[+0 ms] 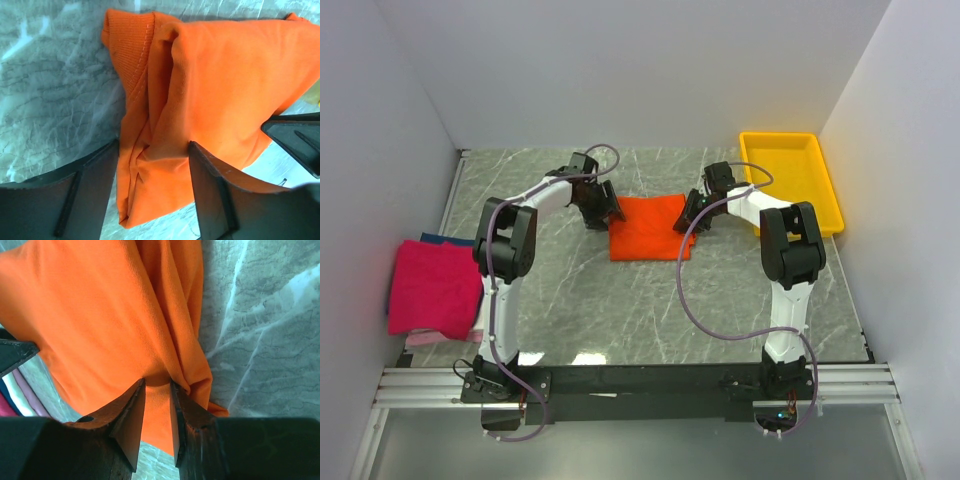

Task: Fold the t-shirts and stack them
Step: Neatly place the folded tshirt to the corner

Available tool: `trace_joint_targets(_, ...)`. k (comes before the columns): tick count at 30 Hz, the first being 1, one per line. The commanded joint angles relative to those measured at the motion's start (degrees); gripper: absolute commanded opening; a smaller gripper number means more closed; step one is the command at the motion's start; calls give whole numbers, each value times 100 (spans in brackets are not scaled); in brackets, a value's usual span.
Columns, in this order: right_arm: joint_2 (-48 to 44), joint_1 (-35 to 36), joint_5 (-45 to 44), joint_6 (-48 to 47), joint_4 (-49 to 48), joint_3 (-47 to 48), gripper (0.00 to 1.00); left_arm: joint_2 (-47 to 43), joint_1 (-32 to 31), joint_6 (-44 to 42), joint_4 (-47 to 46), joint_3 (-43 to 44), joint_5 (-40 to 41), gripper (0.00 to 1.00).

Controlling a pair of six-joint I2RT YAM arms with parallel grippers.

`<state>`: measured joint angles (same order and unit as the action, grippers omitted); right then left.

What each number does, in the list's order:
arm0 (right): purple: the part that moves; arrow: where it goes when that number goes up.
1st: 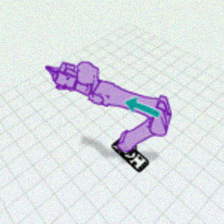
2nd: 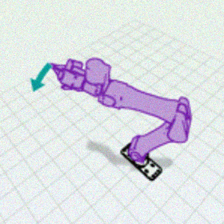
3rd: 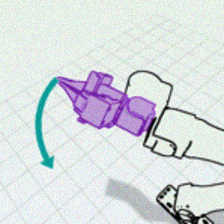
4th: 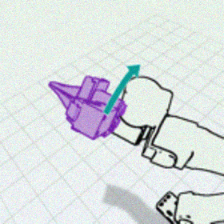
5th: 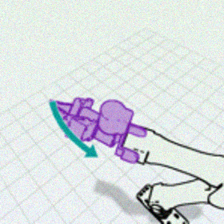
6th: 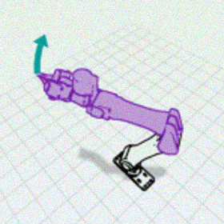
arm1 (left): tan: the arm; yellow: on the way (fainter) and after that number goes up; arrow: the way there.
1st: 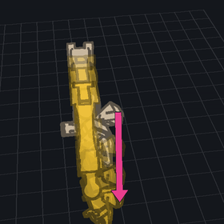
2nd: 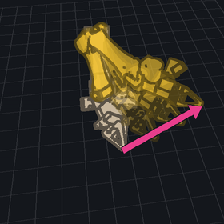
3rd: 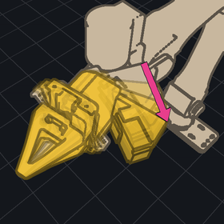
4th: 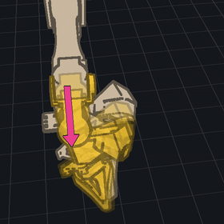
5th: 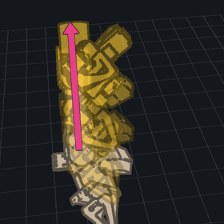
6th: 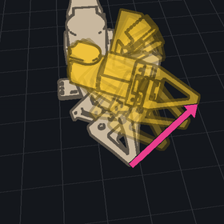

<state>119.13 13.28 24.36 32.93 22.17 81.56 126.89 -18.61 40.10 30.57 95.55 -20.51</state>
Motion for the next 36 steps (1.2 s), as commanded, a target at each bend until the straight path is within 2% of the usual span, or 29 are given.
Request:
trace_joint_targets(1,137,61,-195,-76,15,80,34,644,-151,-222,318,-274,689,65)
trace_joint_targets(5,128,78,-168,-67,-20,62,34,591,-239,-204,310,-274,672,54)
trace_joint_targets(6,128,87,-168,-76,-11,62,34,583,-248,-204,318,-265,637,42)
trace_joint_targets(8,119,96,-168,-58,-20,79,34,574,-266,-204,310,-300,601,34)
trace_joint_targets(9,128,105,-160,-58,-20,97,34,548,-283,-195,310,-309,610,21)
trace_joint_targets(11,119,114,-160,-58,-3,123,34,521,-283,-169,275,-361,549,13)
trace_joint_targets(12,110,114,-160,-58,32,149,34,504,-283,-160,283,-361,557,1)
trace_joint_targets(17,-196,114,-177,-58,112,237,36,206,-275,147,388,-344,706,1)
trace_joint_targets(21,-741,122,-308,20,156,281,41,29,-231,410,836,-37,1232,1)
trace_joint_targets(24,-1198,131,-405,108,191,299,43,-59,-64,1033,1336,192,1716,1)
trace_joint_targets(25,-1295,131,-406,135,208,299,43,-50,-11,1192,1755,427,1996,1)
trace_joint_targets(27,-1532,149,-406,144,287,326,43,55,155,1561,2188,718,2034,1)
trace_joint_targets(32,-1972,210,-406,196,323,255,43,319,647,2379,4015,1826,2991,0)
trace_joint_targets(36,-2148,324,-414,214,349,203,43,-84,1236,2819,4221,1652,2913,0)
